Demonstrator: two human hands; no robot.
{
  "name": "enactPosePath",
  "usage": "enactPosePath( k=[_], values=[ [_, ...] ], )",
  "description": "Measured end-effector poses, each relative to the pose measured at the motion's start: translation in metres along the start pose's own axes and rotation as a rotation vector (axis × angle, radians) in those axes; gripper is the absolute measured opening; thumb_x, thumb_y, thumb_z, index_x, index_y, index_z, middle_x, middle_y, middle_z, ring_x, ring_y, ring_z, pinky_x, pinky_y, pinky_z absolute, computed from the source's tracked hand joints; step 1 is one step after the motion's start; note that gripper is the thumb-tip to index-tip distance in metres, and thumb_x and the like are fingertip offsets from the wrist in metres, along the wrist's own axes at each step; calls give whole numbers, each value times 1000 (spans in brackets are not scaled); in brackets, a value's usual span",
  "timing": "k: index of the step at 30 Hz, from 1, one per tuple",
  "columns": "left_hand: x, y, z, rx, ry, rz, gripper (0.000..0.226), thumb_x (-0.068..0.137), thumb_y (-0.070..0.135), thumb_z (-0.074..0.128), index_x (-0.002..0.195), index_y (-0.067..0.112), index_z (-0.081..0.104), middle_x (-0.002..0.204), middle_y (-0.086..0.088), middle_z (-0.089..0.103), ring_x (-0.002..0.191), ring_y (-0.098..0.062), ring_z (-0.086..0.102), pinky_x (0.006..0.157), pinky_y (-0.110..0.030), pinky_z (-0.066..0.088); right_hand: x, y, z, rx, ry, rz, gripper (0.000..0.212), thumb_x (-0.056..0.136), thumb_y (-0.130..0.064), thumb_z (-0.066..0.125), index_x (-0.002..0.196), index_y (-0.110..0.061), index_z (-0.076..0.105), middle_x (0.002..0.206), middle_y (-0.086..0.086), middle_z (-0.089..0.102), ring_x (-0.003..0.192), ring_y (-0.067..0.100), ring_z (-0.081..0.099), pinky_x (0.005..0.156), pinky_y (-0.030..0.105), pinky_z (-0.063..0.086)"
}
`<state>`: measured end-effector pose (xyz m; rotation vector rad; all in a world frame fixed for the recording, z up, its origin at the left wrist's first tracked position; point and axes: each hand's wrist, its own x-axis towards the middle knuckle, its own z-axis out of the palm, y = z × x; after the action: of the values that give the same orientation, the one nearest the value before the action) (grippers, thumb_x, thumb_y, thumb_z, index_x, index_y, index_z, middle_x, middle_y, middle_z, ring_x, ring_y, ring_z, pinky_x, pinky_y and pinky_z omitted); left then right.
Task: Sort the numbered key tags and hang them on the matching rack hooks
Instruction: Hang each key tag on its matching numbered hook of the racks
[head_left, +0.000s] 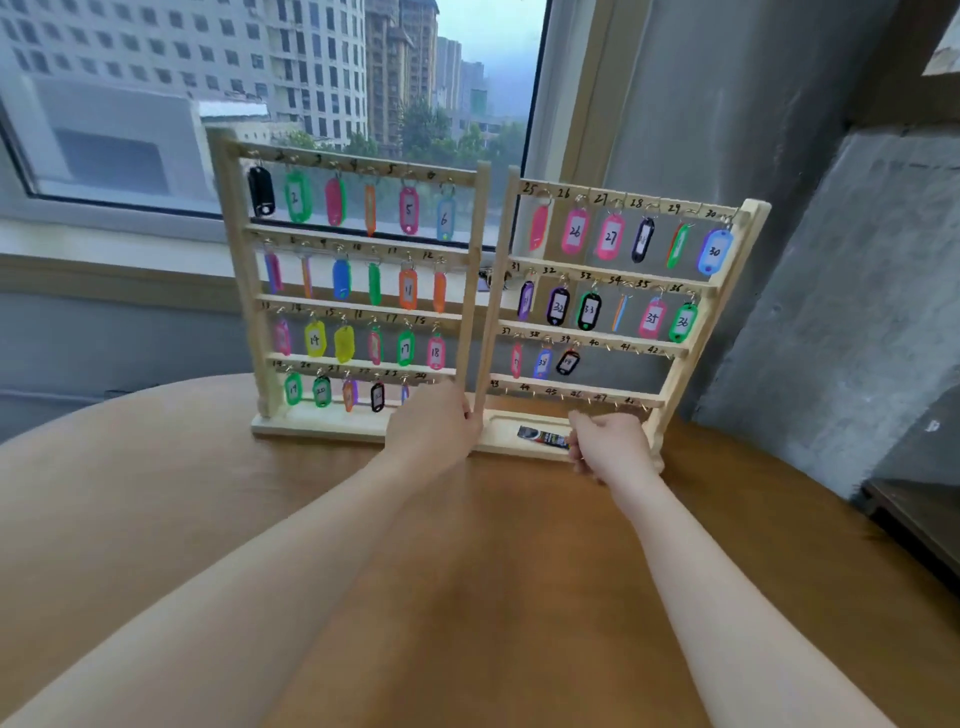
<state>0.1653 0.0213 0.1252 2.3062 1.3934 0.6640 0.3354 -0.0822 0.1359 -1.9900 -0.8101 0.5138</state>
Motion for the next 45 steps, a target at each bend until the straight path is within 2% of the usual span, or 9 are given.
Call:
enactPosePath(
  k=[7, 10, 14, 19, 25, 29, 33, 38, 45],
  values=[
    [-106, -64, -33, 14, -91, -145, 26, 74, 35, 51, 68, 16, 68, 72, -3, 70, 75, -29, 67, 69, -36, 57, -124, -5, 16, -266, -220, -180, 40, 96, -38, 59, 67, -13, 74, 63, -1, 73, 55, 12, 62, 71, 30, 53],
    [-159, -109, -40, -79, -132, -219, 24, 75, 32, 57, 59, 18, 67, 61, 0, 70, 62, -21, 67, 65, -33, 57, -182, 10, 30, -334, -307, -276, 39, 95, -39, 62, 67, -15, 73, 61, -3, 71, 51, 7, 57, 62, 30, 51],
    [-228, -141, -46, -167, -149, -245, 22, 89, 23, 66, 68, 17, 71, 56, 4, 66, 49, -5, 53, 55, -23, 40, -239, 39, 46, -428, -412, -326, 35, 91, -45, 64, 65, -23, 70, 57, -12, 65, 48, 2, 50, 55, 26, 42],
    [-296, -124, -46, -216, -263, -181, 22, 86, 48, 70, 77, 29, 74, 71, 12, 70, 69, -1, 64, 65, -26, 51, -277, 69, 50, -493, -428, -323, 25, 88, -46, 68, 67, -33, 65, 69, -12, 64, 73, 6, 60, 69, 31, 52],
    [-315, -103, -33, 50, -248, -231, 58, 60, 82, 68, 71, 25, 64, 67, 10, 62, 68, -6, 58, 60, -29, 45, -291, 80, 63, -479, -418, -392, 11, 88, -40, 70, 82, -32, 66, 75, -15, 63, 83, 4, 55, 79, 30, 49],
    [-316, -98, -28, 19, -210, -232, 50, 64, 76, 71, 71, 27, 65, 70, 11, 62, 74, -7, 59, 69, -29, 46, -290, 77, 69, -602, -364, -503, 11, 95, -43, 63, 104, -37, 61, 87, -17, 50, 97, 5, 46, 89, 27, 35],
    [-317, -98, -29, 1, -174, -217, 42, 74, 70, 70, 75, 28, 66, 73, 12, 62, 78, -7, 59, 79, -31, 49, -288, 74, 79, -636, -375, -529, 17, 97, -46, 58, 106, -37, 69, 96, -16, 51, 102, 7, 46, 88, 28, 29],
    [-313, -103, -28, -41, -191, -210, 39, 81, 64, 67, 66, 29, 58, 61, 10, 54, 64, -7, 52, 62, -28, 36, -282, 74, 86, -604, -374, -540, 15, 100, -39, 57, 100, -34, 70, 95, -16, 55, 101, 6, 49, 89, 29, 31],
    [-291, -109, -29, -426, -209, -226, 32, 96, 33, 65, 67, 26, 54, 57, 16, 53, 55, -2, 45, 55, -16, 36, -259, 71, 75, -343, -256, -436, 17, 95, -24, 65, 81, -31, 69, 76, -19, 63, 80, 4, 59, 79, 31, 48]
  ],
)
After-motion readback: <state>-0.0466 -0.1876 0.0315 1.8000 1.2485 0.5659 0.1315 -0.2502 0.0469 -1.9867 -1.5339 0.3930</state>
